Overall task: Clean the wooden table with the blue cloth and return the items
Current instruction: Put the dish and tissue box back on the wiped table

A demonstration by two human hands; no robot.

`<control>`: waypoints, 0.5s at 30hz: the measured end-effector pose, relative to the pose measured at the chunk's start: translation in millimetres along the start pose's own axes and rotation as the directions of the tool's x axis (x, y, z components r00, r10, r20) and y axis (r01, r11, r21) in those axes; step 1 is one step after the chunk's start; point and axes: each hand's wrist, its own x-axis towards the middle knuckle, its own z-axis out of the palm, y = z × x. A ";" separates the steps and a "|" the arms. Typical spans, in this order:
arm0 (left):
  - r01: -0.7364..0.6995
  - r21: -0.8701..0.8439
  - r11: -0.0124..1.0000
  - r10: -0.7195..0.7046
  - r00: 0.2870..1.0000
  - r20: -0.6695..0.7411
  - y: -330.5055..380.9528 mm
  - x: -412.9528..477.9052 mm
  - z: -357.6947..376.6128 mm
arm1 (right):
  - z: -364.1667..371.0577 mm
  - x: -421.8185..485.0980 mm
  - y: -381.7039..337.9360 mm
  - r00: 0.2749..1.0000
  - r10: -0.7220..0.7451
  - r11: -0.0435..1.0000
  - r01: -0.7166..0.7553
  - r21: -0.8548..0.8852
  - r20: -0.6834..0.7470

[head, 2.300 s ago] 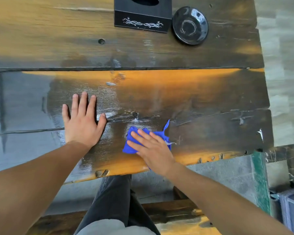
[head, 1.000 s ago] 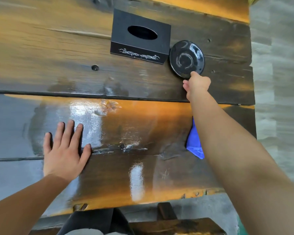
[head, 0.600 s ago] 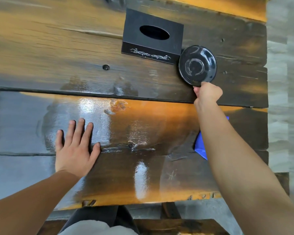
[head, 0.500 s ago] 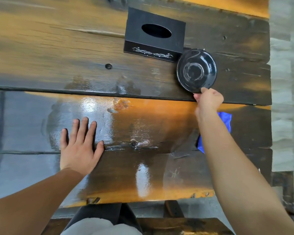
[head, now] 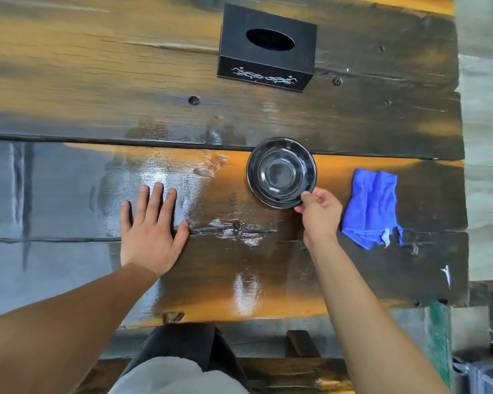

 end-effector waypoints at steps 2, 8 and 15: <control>-0.001 -0.002 1.000 0.001 1.000 0.000 -0.5 0.5 0.6 | 2.1 -0.6 1.7 1.000 0.002 1.000 -0.002 -0.016 0.004; -0.008 -0.003 1.000 0.008 1.000 -0.001 -1.7 0.1 2.0 | 0.6 6.6 -5.5 1.000 0.015 0.984 -0.015 -0.179 -0.005; -0.023 0.012 1.000 0.023 1.000 -0.016 -3.4 -0.4 4.9 | 20.1 34.5 -72.2 0.937 -0.350 0.828 0.308 -0.468 -0.003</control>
